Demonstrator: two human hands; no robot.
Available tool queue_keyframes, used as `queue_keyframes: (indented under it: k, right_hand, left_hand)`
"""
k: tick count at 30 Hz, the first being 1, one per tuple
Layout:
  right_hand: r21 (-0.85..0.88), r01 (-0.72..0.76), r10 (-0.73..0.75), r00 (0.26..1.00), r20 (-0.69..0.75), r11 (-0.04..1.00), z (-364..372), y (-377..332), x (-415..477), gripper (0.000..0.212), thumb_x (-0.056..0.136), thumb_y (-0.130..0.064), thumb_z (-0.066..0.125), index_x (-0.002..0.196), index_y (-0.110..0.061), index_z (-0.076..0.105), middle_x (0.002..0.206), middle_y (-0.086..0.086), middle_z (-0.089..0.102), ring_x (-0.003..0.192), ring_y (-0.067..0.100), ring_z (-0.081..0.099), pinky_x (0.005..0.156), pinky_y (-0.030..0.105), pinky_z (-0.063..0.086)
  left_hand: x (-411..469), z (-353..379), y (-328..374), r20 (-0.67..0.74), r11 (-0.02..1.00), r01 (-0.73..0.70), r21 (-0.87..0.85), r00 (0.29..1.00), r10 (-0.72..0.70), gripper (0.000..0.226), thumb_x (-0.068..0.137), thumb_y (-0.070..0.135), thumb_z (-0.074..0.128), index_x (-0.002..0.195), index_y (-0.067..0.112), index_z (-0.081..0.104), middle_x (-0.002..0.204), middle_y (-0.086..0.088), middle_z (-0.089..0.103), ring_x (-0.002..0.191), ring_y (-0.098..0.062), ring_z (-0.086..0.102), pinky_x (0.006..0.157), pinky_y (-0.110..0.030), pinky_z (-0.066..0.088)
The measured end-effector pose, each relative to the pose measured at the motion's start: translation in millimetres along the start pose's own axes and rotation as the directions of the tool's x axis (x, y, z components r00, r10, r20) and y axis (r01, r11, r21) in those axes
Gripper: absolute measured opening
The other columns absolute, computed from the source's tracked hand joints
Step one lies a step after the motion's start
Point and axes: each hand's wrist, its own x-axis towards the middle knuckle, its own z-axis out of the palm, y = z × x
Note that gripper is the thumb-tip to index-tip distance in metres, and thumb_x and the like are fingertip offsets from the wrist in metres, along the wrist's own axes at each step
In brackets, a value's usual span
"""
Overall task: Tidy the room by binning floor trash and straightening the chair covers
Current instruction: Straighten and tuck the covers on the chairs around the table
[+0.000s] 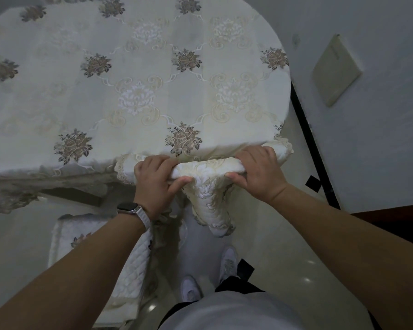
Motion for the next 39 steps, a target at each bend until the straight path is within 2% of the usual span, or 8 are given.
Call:
queue_keyframes:
  k: [6, 14, 20, 23, 28, 31, 35, 39]
  right_hand:
    - [0.000, 0.006, -0.006, 0.999, 0.036, 1.000, 1.1, 2.8, -1.0, 0.067, 0.095, -0.067, 0.030, 0.093, -0.008, 0.062, 0.090, 0.010, 0.062, 0.082, 0.030, 0.057, 0.078, 0.042, 0.037]
    - [0.015, -0.010, 0.009, 0.996, 0.091, 1.000, -2.0, -5.8, -20.8, 0.069, 0.096, -0.067, 0.030, 0.094, -0.007, 0.064, 0.091, 0.009, 0.062, 0.084, 0.030, 0.058, 0.078, 0.041, 0.037]
    - [0.043, -0.094, 0.082, 0.968, 0.236, 0.995, -11.5, -12.1, -20.5, 0.062, 0.090, -0.065, 0.039, 0.100, -0.009, 0.063, 0.096, 0.008, 0.062, 0.090, 0.031, 0.058, 0.085, 0.040, 0.034]
    - [0.059, -0.157, 0.132, 0.941, 0.312, 0.986, -20.6, -17.6, -20.9, 0.059, 0.086, -0.061, 0.044, 0.106, -0.009, 0.063, 0.103, 0.007, 0.063, 0.099, 0.029, 0.057, 0.092, 0.038, 0.031]
    - [0.080, -0.208, 0.161, 0.906, 0.392, 0.975, -37.3, -28.1, -22.0, 0.060, 0.089, -0.058, 0.040, 0.121, -0.012, 0.060, 0.120, 0.006, 0.060, 0.115, 0.027, 0.052, 0.103, 0.041, 0.033]
    - [0.080, -0.170, 0.127, 0.914, 0.385, 0.982, -46.7, -36.1, -19.8, 0.056, 0.091, -0.055, 0.042, 0.123, -0.012, 0.059, 0.123, 0.008, 0.060, 0.116, 0.027, 0.052, 0.103, 0.043, 0.035]
    - [0.087, -0.042, 0.008, 0.933, 0.359, 0.995, -51.6, -51.8, -12.1, 0.055, 0.092, -0.053, 0.043, 0.124, -0.011, 0.060, 0.122, 0.008, 0.060, 0.113, 0.028, 0.053, 0.101, 0.044, 0.038]
    - [0.080, 0.120, -0.141, 0.916, 0.376, 0.990, -50.5, -72.9, 2.1, 0.056, 0.091, -0.053, 0.041, 0.126, -0.013, 0.058, 0.125, 0.008, 0.058, 0.116, 0.029, 0.052, 0.107, 0.045, 0.027]
  left_hand:
    - [-1.9, 3.0, -0.8, 0.009, 1.000, 0.015, 0.006, 1.000, -0.015, 0.051, 0.089, 0.073, 0.039, 0.109, 0.029, 0.054, 0.099, -0.006, 0.065, 0.101, -0.021, 0.049, 0.089, -0.038, 0.027]
    - [-23.6, 5.1, 1.7, 0.103, 0.998, 0.057, -0.013, 0.993, -0.055, 0.070, 0.088, 0.077, 0.036, 0.100, 0.016, 0.069, 0.103, -0.003, 0.064, 0.103, -0.023, 0.051, 0.091, -0.036, 0.025]
    - [-21.2, -4.6, 6.1, 0.205, 0.995, 0.095, -0.042, 0.975, -0.085, 0.068, 0.086, 0.077, 0.039, 0.105, 0.018, 0.067, 0.106, 0.000, 0.063, 0.105, -0.019, 0.048, 0.092, -0.033, 0.022]
    - [-21.3, -10.3, 10.4, 0.236, 0.991, 0.117, -0.060, 0.967, -0.100, 0.057, 0.084, 0.067, 0.050, 0.107, 0.018, 0.067, 0.106, 0.001, 0.063, 0.106, -0.020, 0.052, 0.095, -0.034, 0.024]
    - [-23.2, -24.3, 24.8, 0.241, 0.987, 0.119, -0.111, 0.966, -0.089, 0.049, 0.088, 0.052, 0.050, 0.114, 0.014, 0.068, 0.111, -0.003, 0.066, 0.107, -0.026, 0.057, 0.098, -0.043, 0.038]
    - [-30.1, -34.9, 31.8, 0.228, 0.990, 0.093, -0.108, 0.971, -0.066, 0.045, 0.091, 0.045, 0.052, 0.117, 0.013, 0.069, 0.120, -0.004, 0.066, 0.112, -0.024, 0.058, 0.098, -0.049, 0.045]
    - [-44.9, -52.8, 39.6, 0.180, 0.998, 0.061, 0.001, 0.982, -0.060, 0.043, 0.091, 0.041, 0.053, 0.121, 0.014, 0.067, 0.127, -0.006, 0.063, 0.119, -0.026, 0.055, 0.102, -0.048, 0.043]
    - [-69.5, -76.8, 50.7, 0.106, 0.977, 0.117, 0.180, 0.985, -0.138, 0.043, 0.092, 0.041, 0.052, 0.123, 0.015, 0.066, 0.133, -0.008, 0.061, 0.129, -0.030, 0.049, 0.107, -0.048, 0.036]
